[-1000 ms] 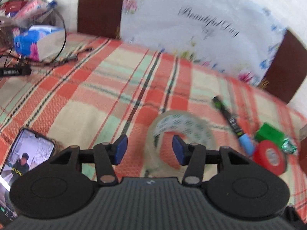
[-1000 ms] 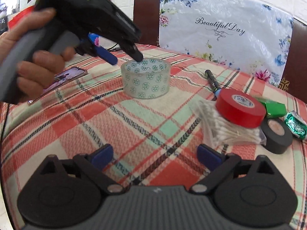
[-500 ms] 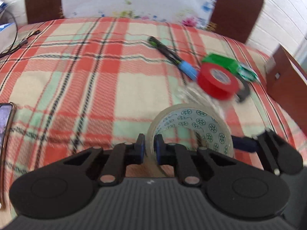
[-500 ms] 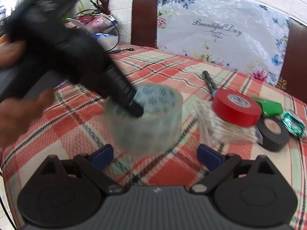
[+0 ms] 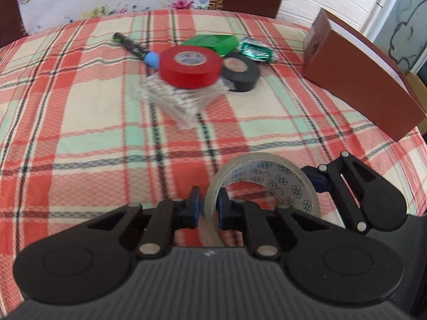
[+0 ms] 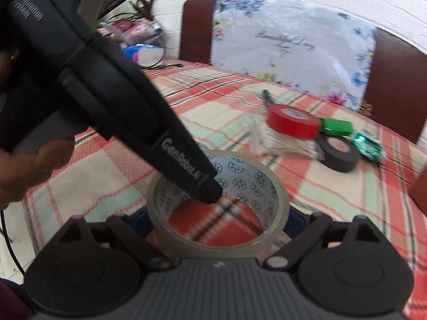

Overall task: Organize objects
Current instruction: 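Grasp the clear packing tape roll by its rim with the left tool, then lower the clear tape roll into the brown box and open the left tool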

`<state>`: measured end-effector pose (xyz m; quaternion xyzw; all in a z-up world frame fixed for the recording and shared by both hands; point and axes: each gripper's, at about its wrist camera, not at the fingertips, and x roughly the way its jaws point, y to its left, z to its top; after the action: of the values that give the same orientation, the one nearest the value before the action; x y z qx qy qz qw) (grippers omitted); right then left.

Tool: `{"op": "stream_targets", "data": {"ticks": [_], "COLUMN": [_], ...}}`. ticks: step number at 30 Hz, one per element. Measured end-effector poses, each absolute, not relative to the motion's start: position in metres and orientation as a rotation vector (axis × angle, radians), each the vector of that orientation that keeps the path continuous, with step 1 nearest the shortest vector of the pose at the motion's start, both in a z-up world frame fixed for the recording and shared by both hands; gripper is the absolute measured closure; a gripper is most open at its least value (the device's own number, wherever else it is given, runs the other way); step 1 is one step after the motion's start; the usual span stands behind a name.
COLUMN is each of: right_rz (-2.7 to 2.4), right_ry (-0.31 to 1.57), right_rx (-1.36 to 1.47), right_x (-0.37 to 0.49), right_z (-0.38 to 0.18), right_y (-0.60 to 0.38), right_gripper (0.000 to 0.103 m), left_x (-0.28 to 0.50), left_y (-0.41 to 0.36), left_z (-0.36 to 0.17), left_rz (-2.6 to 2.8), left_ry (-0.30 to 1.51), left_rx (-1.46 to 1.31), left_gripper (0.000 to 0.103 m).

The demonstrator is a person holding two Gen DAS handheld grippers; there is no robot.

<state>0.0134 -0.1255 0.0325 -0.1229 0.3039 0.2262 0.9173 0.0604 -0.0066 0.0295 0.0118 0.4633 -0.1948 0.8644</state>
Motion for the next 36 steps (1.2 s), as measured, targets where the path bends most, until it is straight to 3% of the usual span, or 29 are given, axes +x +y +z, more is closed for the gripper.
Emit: {"op": "stream_targets", "data": {"ticks": [17,27,36], "right_rz": [-0.015,-0.129,-0.146], "right_ry": [0.263,0.329,0.378], "right_rx": [-0.171,-0.04,-0.017], "right_x": [0.036,0.117,0.133], "right_z": [0.119,0.118,0.101], "right_y": [-0.289,-0.375,-0.38], "right_gripper": [0.01,0.01,0.01], "left_x": [0.117,0.188,0.177], "left_y": [-0.226,-0.289,-0.287], "left_z": [0.145,0.112,0.101], "left_rz": [-0.666,-0.675,-0.668], "left_ry": [0.602,0.71,0.711], "left_rx": [0.185,0.115,0.146], "left_gripper": [0.084,0.082,0.077]}}
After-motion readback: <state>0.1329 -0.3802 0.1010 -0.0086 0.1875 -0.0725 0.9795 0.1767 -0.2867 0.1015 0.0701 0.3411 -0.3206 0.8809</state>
